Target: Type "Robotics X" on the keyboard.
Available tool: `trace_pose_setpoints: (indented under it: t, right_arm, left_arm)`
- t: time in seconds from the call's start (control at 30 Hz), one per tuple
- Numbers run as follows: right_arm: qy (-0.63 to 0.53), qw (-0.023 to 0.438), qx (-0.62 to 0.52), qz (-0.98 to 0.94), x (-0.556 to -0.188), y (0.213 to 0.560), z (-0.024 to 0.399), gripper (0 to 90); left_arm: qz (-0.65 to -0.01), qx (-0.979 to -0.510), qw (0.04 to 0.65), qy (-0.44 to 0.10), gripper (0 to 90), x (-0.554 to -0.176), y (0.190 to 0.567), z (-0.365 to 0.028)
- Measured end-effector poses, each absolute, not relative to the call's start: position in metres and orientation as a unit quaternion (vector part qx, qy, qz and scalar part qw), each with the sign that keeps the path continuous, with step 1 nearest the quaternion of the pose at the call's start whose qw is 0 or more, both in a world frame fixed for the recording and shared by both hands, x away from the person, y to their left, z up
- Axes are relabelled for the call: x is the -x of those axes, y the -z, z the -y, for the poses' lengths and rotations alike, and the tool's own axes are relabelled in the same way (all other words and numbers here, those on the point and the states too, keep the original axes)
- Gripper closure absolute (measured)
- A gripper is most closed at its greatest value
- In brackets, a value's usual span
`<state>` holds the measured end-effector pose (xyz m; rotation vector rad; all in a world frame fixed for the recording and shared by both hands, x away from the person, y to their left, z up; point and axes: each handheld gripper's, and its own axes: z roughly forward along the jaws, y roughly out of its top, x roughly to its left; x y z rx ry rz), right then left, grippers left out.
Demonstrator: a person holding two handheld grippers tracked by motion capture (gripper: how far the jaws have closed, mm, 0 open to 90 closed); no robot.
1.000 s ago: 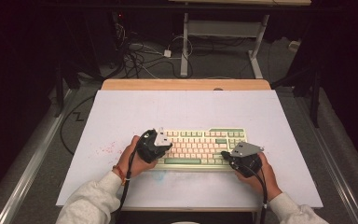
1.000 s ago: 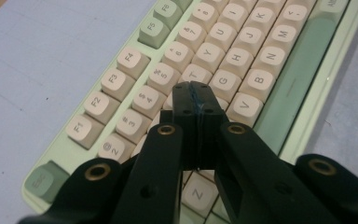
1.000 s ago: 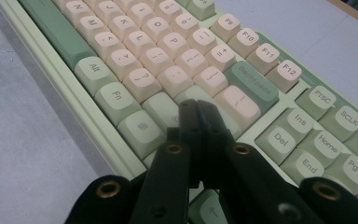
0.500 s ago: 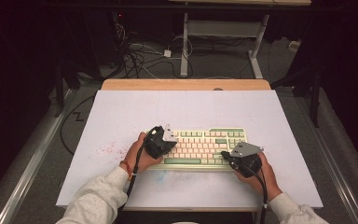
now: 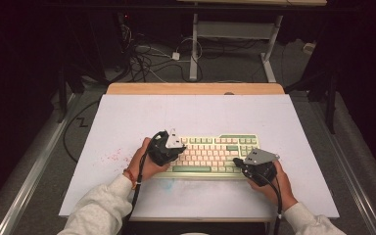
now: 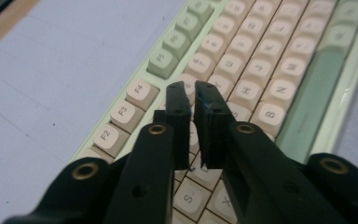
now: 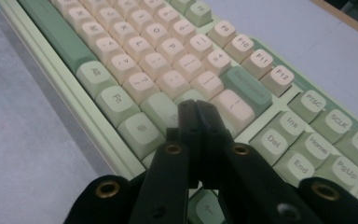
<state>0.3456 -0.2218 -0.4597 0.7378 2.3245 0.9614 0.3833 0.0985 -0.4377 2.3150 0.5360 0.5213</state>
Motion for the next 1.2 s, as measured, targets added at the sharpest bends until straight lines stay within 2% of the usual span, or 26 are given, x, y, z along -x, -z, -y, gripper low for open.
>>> trace_pose_setpoints:
  t: [0.2, 0.27, 0.37, 0.5, 0.7, 1.2]
  right_arm:
    - [-0.365, 0.262, -0.272, -0.851, -0.341, 0.454, 0.226, 90.0]
    - [-0.367, 0.263, -0.273, -0.85, -0.341, 0.452, 0.227, 90.0]
    - [-0.371, 0.264, -0.273, -0.847, -0.34, 0.45, 0.229, 90.0]
    - [-0.375, 0.266, -0.272, -0.846, -0.34, 0.448, 0.228, 90.0]
    - [-0.379, 0.266, -0.271, -0.844, -0.343, 0.444, 0.224, 90.0]
    - [-0.378, 0.256, -0.259, -0.851, -0.362, 0.442, 0.192, 90.0]
  left_arm:
    - [-0.189, -0.877, 0.371, -0.238, 59.7, -0.365, 0.432, -0.117]
    - [-0.188, -0.869, 0.372, -0.265, 49.8, -0.355, 0.434, -0.126]
    - [-0.191, -0.865, 0.375, -0.275, 33.5, -0.349, 0.436, -0.133]
    - [-0.203, -0.854, 0.39, -0.279, 22.0, -0.337, 0.445, -0.15]
    - [-0.222, -0.858, 0.375, -0.272, 17.4, -0.325, 0.459, -0.169]
    - [-0.264, -0.858, 0.353, -0.263, 17.4, -0.305, 0.476, -0.202]
